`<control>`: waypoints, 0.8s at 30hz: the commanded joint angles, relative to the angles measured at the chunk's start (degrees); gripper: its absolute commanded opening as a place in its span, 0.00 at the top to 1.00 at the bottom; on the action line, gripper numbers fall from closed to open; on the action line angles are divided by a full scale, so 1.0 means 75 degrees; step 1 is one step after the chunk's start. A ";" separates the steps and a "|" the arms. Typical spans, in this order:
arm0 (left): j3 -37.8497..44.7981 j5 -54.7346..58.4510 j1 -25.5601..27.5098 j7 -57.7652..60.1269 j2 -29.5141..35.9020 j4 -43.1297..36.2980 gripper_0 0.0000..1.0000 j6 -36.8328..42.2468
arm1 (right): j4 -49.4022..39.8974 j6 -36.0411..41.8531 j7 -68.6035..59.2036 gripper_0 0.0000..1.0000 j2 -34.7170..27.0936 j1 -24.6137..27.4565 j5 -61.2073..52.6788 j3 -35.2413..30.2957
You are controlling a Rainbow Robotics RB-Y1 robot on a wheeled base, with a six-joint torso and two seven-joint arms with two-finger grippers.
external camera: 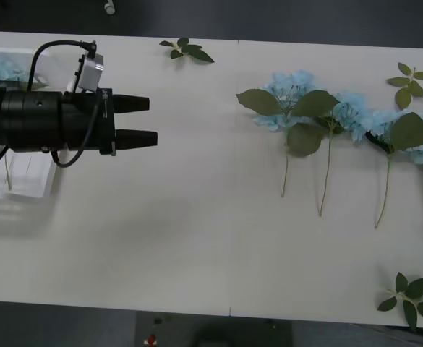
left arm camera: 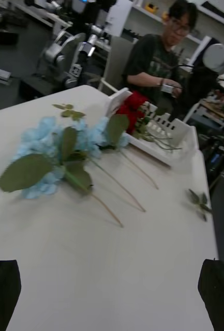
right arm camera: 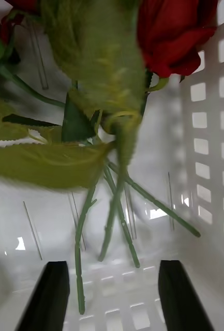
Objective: Put the red flowers into the right box and the blue flowers into the left box
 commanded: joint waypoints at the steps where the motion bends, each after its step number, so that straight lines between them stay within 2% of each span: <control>1: 0.0055 -0.0074 -0.0445 0.0249 -0.0426 -0.0119 0.00 0.0851 | -0.0039 0.0301 0.0353 0.07 -0.0074 -0.0203 -0.0021 -0.0099; 6: 0.0055 -0.0121 -0.0550 0.0249 -0.0836 -0.0119 0.00 0.1531 | -0.0262 0.1824 0.0341 0.07 -0.0402 -0.0636 -0.0806 -0.0099; 12: 0.0055 -0.0145 -0.0585 0.0249 -0.0859 -0.0119 0.00 0.1578 | -0.1012 0.3207 -0.0491 0.07 -0.0320 -0.1140 -0.1017 -0.0099; 17: 0.0055 -0.0156 -0.0574 0.0249 -0.0859 -0.0119 0.00 0.1578 | -0.1996 0.3043 -0.1522 0.07 -0.0097 -0.1140 -0.0935 -0.0099; 24: 0.0043 -0.0344 -0.0574 0.0249 -0.0754 -0.0119 0.00 0.1226 | -0.2664 0.2492 -0.3081 0.07 0.0934 -0.1140 0.0026 -0.0099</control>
